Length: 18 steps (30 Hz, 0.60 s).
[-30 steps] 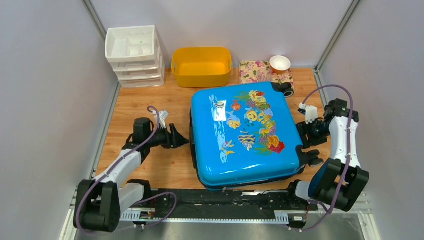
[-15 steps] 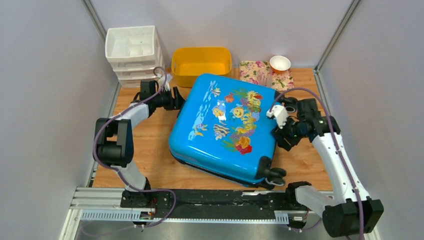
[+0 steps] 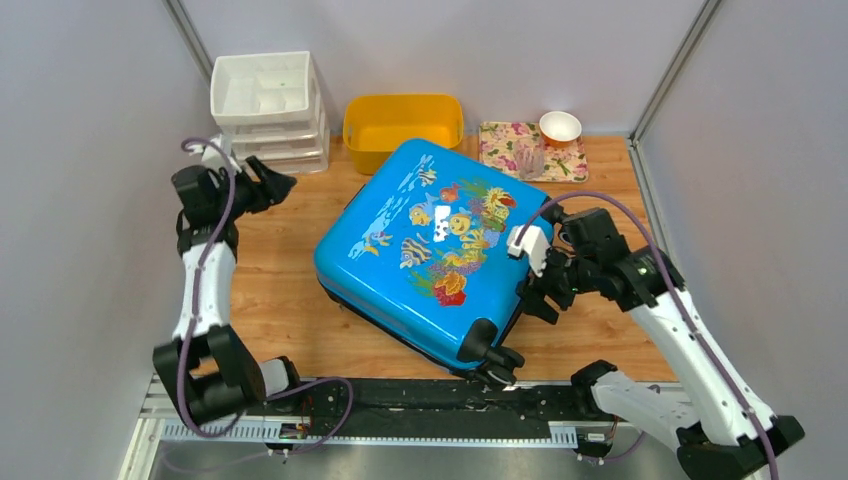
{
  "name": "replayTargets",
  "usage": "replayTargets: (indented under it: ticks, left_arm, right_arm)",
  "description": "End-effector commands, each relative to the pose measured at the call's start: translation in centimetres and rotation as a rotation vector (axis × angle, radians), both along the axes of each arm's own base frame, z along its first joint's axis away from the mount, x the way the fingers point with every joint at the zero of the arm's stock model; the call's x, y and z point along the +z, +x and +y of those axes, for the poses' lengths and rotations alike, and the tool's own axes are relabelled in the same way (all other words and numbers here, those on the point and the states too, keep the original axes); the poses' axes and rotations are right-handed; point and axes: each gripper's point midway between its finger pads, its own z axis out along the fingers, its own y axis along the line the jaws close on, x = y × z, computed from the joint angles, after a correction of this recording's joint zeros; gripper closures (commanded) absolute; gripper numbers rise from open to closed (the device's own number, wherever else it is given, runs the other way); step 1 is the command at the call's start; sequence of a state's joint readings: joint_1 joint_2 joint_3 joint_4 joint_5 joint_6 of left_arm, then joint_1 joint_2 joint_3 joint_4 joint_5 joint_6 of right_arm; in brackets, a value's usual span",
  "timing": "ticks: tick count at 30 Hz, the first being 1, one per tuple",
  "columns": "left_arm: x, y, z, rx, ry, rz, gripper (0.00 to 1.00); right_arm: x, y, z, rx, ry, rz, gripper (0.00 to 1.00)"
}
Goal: Open, take out, and arrange the luggage
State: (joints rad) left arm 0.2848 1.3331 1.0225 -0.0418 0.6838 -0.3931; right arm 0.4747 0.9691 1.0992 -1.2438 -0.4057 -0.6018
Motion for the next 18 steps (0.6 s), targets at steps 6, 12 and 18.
replayTargets:
  ticks: [6, 12, 18]
  left_arm:
    - [-7.9, -12.0, -2.7, 0.099, -0.217, 0.272, 0.26]
    - [-8.9, -14.8, -3.6, 0.078, -0.197, 0.322, 0.26]
    - [-11.9, -17.8, -2.1, 0.196, -0.187, 0.492, 0.26]
  right_arm:
    - [14.9, 9.9, -3.1, -0.426, 0.225, -0.453, 0.22]
    - [15.1, 23.3, -12.9, -0.863, 0.194, -0.47, 0.24]
    - [9.9, 29.2, -14.8, -0.877, 0.167, -0.362, 0.28]
